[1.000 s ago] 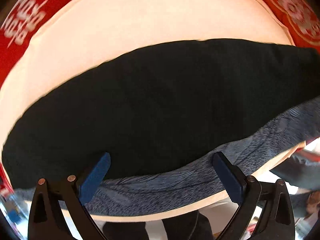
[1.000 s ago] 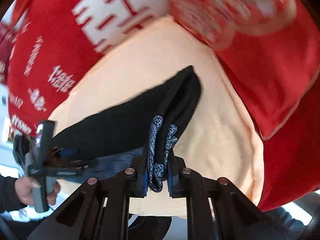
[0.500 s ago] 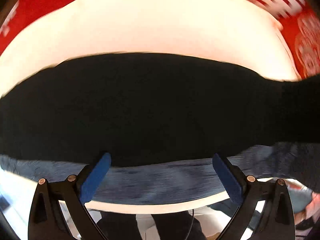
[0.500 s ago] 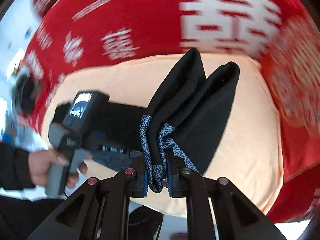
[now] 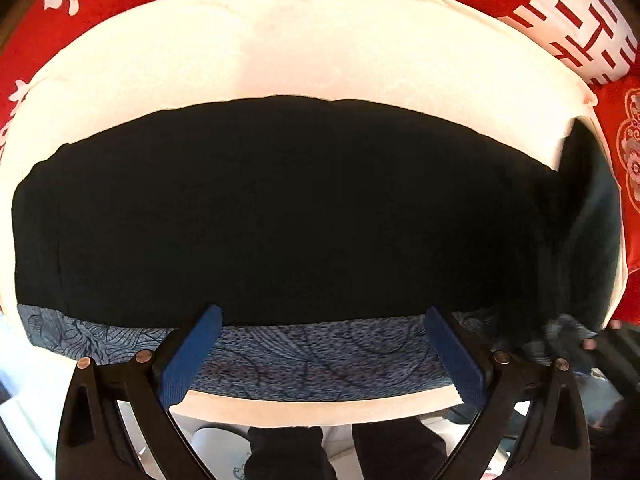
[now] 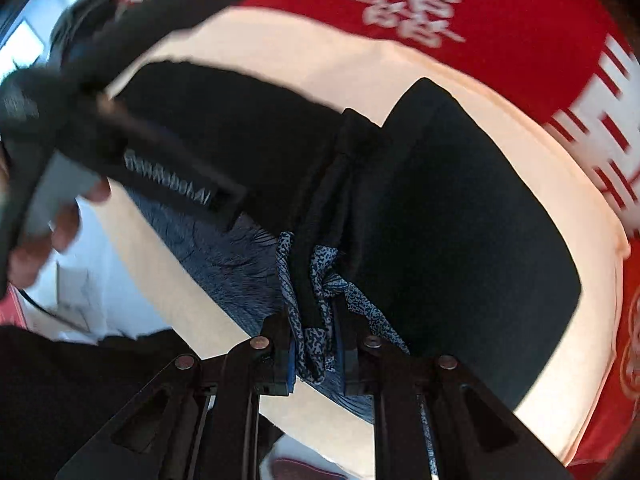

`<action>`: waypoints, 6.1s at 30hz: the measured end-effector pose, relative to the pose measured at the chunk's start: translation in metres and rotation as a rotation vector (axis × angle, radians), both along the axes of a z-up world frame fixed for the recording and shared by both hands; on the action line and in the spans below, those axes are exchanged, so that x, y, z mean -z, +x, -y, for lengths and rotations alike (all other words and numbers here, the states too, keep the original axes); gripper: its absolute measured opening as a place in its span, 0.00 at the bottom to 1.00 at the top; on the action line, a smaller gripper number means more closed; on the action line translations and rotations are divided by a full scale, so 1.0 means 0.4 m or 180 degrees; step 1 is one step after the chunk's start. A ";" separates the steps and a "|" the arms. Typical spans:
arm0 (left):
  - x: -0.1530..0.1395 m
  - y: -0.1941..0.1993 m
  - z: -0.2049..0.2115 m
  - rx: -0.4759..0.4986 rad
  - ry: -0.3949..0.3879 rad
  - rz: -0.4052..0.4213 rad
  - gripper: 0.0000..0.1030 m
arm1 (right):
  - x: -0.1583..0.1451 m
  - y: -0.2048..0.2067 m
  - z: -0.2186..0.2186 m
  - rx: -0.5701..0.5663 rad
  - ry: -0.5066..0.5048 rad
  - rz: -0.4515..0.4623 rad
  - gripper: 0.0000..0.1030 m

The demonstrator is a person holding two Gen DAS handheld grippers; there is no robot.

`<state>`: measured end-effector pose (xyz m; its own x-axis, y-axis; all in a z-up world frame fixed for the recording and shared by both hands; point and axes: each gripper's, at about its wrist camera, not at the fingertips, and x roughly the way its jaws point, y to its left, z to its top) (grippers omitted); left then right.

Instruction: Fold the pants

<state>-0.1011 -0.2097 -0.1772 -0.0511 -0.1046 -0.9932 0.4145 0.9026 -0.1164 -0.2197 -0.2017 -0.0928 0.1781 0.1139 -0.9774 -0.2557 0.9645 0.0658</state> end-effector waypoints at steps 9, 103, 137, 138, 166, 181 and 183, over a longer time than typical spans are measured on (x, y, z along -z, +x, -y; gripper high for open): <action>-0.002 0.056 -0.045 0.0104 -0.0120 -0.0116 0.99 | -0.004 -0.024 -0.058 -0.0180 -0.0146 -0.0070 0.62; -0.165 -0.056 -0.366 -0.0854 0.0151 -0.0027 0.99 | 0.128 0.243 0.117 0.0601 -0.0198 -0.0439 1.00; -0.003 0.186 -0.693 -0.0540 -0.0137 -0.0233 0.99 | 0.200 0.777 -0.589 -0.1404 0.0664 -0.0779 1.00; 0.000 0.191 -0.699 -0.0526 -0.0119 -0.0236 0.99 | 0.203 0.765 -0.589 -0.1443 0.0711 -0.0839 1.00; -0.027 0.221 -0.784 -0.0366 -0.0521 -0.0194 0.99 | 0.068 0.684 -0.512 -0.1906 0.0687 -0.0532 0.18; 0.002 0.280 -0.704 0.0425 -0.0919 -0.0322 0.99 | -0.046 0.630 -0.419 -0.1978 0.0980 -0.0251 0.18; 0.013 0.280 -0.693 0.0517 -0.0883 -0.0322 0.99 | -0.050 0.617 -0.390 -0.1986 0.0980 -0.0252 0.18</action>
